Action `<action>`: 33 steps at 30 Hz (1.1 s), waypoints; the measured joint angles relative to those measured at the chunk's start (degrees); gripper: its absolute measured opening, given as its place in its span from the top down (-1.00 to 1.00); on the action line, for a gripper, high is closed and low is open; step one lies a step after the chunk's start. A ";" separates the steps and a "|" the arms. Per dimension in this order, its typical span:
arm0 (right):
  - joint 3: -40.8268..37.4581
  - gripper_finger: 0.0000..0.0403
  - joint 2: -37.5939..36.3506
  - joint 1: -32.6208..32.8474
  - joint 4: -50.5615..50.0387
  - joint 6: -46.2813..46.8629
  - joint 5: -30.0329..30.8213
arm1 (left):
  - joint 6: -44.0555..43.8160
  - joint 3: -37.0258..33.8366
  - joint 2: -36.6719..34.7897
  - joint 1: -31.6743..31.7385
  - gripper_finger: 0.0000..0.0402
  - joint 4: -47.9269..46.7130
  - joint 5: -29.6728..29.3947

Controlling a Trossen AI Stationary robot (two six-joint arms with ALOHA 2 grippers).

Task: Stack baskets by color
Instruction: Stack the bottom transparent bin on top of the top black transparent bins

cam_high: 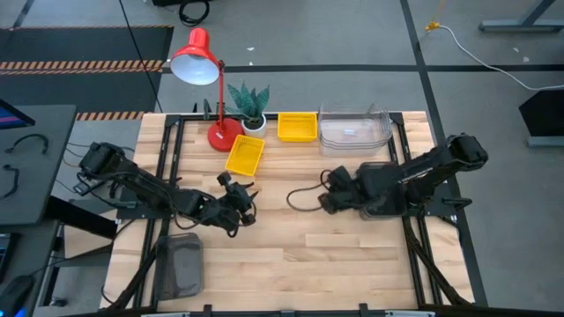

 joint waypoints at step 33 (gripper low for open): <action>0.02 0.65 20.43 18.21 30.25 -21.05 25.99 | -96.17 -0.62 -6.08 -26.12 0.64 -52.88 51.80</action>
